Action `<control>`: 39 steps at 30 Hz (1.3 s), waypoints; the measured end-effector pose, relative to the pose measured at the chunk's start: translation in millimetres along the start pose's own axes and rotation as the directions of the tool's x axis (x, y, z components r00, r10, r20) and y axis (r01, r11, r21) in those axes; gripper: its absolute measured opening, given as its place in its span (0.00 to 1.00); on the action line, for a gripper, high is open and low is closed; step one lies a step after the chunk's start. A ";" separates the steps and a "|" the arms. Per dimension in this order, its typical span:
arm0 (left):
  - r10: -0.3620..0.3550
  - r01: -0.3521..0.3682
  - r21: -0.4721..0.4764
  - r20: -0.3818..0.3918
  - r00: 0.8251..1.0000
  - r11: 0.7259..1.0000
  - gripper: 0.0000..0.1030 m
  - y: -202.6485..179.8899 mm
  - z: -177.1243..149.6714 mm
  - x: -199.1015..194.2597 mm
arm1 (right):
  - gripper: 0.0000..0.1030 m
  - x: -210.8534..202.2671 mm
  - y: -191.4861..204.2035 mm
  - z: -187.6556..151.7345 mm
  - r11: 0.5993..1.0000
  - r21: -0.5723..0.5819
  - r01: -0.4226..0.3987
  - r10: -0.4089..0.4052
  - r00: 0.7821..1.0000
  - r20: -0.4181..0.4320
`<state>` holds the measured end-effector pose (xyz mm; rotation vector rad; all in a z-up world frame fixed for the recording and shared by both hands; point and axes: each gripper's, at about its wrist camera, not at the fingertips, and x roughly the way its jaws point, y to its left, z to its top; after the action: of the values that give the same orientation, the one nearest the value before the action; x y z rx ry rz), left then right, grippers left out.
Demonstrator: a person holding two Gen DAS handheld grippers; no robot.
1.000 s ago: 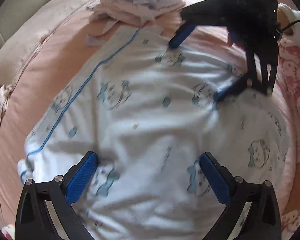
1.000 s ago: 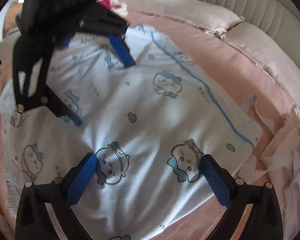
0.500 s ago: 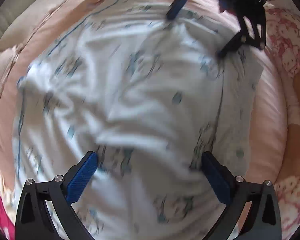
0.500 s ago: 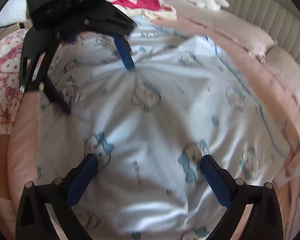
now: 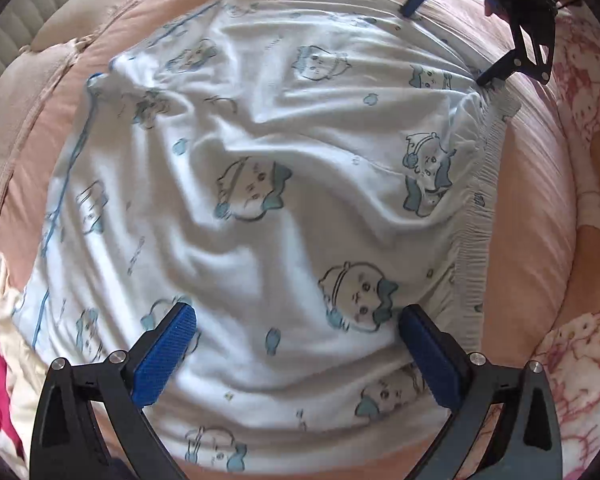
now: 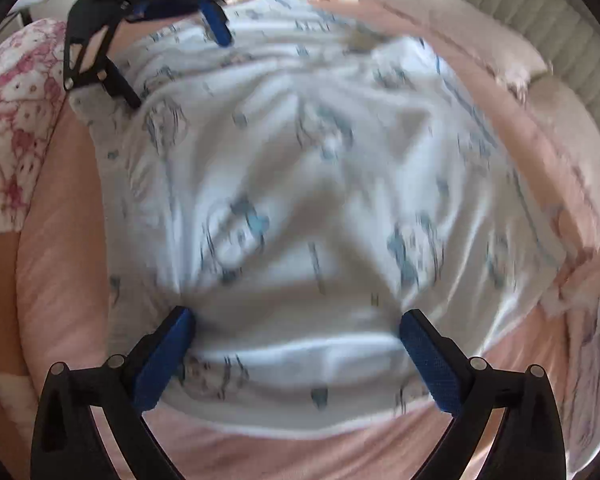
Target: Fold clothes
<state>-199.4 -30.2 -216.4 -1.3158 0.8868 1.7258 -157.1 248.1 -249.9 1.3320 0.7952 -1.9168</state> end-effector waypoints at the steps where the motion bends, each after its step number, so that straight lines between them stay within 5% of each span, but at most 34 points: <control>1: 0.004 -0.004 -0.025 0.008 1.000 1.000 1.00 3.0 -6.4 -5.4 | 1.00 -2.5 -5.1 -9.3 1.000 0.013 0.004 -0.004 1.000 -0.030; 3: 0.016 -0.015 -0.039 0.022 1.000 0.999 1.00 4.3 -10.4 -11.2 | 1.00 -9.0 -13.9 -22.4 0.998 0.057 -0.003 0.006 0.998 -0.055; 7: 0.042 -0.041 -0.027 0.029 0.999 0.999 1.00 1.2 -9.6 -11.1 | 1.00 -23.3 -10.3 3.7 0.992 0.122 -0.042 0.033 0.997 0.074; 10: 0.075 -0.074 0.025 -0.041 0.996 0.997 1.00 -6.2 -15.9 4.3 | 1.00 -2.4 12.2 27.6 0.997 -0.004 0.073 -0.073 0.997 0.001; 13: 0.092 -0.083 0.099 -0.090 0.992 0.992 1.00 -13.2 -44.1 4.1 | 0.99 -3.2 18.1 12.0 0.997 -0.025 0.066 -0.067 0.997 -0.040; 15: 0.056 -0.055 0.007 -0.121 0.991 0.998 1.00 -0.2 -57.8 -6.8 | 1.00 -9.9 15.6 -12.4 0.998 -0.026 0.054 -0.056 0.994 -0.092; 17: 0.038 -0.040 -0.036 -0.056 0.998 0.999 1.00 6.3 -61.9 -23.3 | 0.99 -14.3 12.5 -28.9 0.997 -0.017 0.070 -0.072 0.990 -0.122; 23: 0.054 -0.047 -0.106 0.059 0.997 0.993 1.00 9.0 -29.0 -31.1 | 1.00 -52.1 9.5 21.5 0.995 0.076 0.069 -0.072 0.997 0.030; 28: 0.048 -0.047 -0.045 0.011 0.999 0.998 1.00 -4.1 -4.5 -3.0 | 1.00 -45.6 17.6 80.0 0.988 0.084 0.129 -0.137 0.986 0.098; 32: 0.046 -0.049 -0.063 -0.042 0.998 0.997 1.00 -4.8 -11.4 12.3 | 0.99 12.3 14.9 85.4 0.996 0.052 0.073 -0.075 0.997 0.031; 34: 0.091 -0.102 -0.095 -0.111 0.990 0.990 1.00 -5.3 -16.7 9.0 | 0.99 16.2 13.5 67.4 0.997 0.057 0.046 -0.047 0.999 0.016; 36: 0.117 -0.133 -0.094 -0.159 0.980 0.987 1.00 -12.4 -21.5 3.7 | 0.99 16.2 8.7 49.1 0.998 0.063 0.025 -0.019 0.996 -0.086; 39: 0.111 -0.126 -0.092 -0.149 0.983 0.988 1.00 -21.3 -24.4 -5.9 | 1.00 11.8 5.9 22.3 0.997 0.077 -0.019 0.032 0.985 -0.171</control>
<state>-169.0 -42.8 -217.6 -1.4956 0.9882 1.8053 -167.6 225.0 -255.2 1.5630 0.7920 -1.8462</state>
